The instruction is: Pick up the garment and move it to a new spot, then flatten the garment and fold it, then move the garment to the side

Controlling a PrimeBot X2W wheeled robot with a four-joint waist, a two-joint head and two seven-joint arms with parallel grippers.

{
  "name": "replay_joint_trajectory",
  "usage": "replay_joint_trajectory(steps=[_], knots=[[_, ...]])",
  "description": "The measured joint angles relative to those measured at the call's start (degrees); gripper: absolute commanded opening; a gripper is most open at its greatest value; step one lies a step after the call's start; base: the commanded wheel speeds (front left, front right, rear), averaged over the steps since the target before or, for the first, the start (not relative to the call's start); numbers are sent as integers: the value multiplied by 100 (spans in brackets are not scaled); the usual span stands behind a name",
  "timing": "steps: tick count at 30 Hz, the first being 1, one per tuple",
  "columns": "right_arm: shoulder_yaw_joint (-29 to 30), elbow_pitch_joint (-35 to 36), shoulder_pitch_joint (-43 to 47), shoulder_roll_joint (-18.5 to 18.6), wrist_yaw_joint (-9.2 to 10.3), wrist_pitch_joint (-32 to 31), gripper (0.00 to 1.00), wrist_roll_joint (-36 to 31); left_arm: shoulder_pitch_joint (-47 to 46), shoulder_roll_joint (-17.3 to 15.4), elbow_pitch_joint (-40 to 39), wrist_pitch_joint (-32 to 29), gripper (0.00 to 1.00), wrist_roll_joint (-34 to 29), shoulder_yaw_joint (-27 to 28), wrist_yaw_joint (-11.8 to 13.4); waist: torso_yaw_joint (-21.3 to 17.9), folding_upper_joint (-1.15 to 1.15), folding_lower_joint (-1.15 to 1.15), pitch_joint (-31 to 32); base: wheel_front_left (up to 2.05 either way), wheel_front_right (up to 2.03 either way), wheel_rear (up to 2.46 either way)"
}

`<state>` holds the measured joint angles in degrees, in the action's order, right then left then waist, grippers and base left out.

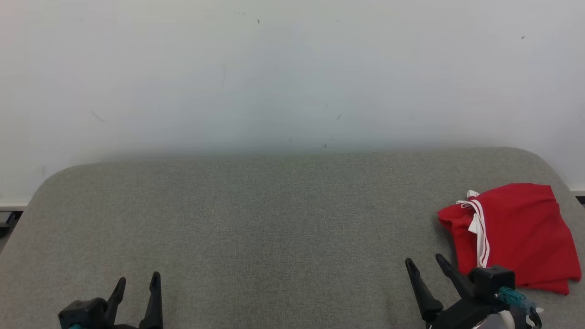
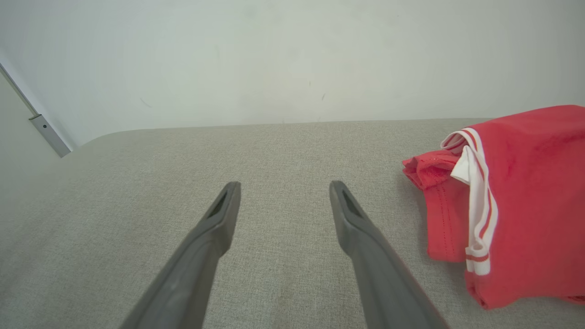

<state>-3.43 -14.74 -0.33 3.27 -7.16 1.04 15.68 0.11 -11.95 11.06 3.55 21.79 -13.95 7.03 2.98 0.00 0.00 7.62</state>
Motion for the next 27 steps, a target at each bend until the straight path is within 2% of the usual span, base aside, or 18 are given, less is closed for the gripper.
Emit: replay_joint_trajectory(steps=[6,7,11,17,27], knots=[[-3,-3,0,-3,2,4,100,38,0,-19,0,-29,100,-1,-2,-3,0,1,0,-13,0,0,0],[-9,-51,14,-7,2,-4,0,37,8,1,60,-26,0,0,-8,0,0,0,0,-13,0,0,0],[-33,-294,260,-31,2,-10,0,38,237,130,292,-31,0,3,-36,0,0,1,0,-14,0,0,0],[31,-349,299,-38,2,-53,0,211,276,149,320,-89,0,190,54,-35,-5,1,0,-32,0,0,0],[174,-375,203,-42,2,-156,0,1125,186,265,391,-205,0,977,277,-203,-48,1,0,-133,0,0,0]])
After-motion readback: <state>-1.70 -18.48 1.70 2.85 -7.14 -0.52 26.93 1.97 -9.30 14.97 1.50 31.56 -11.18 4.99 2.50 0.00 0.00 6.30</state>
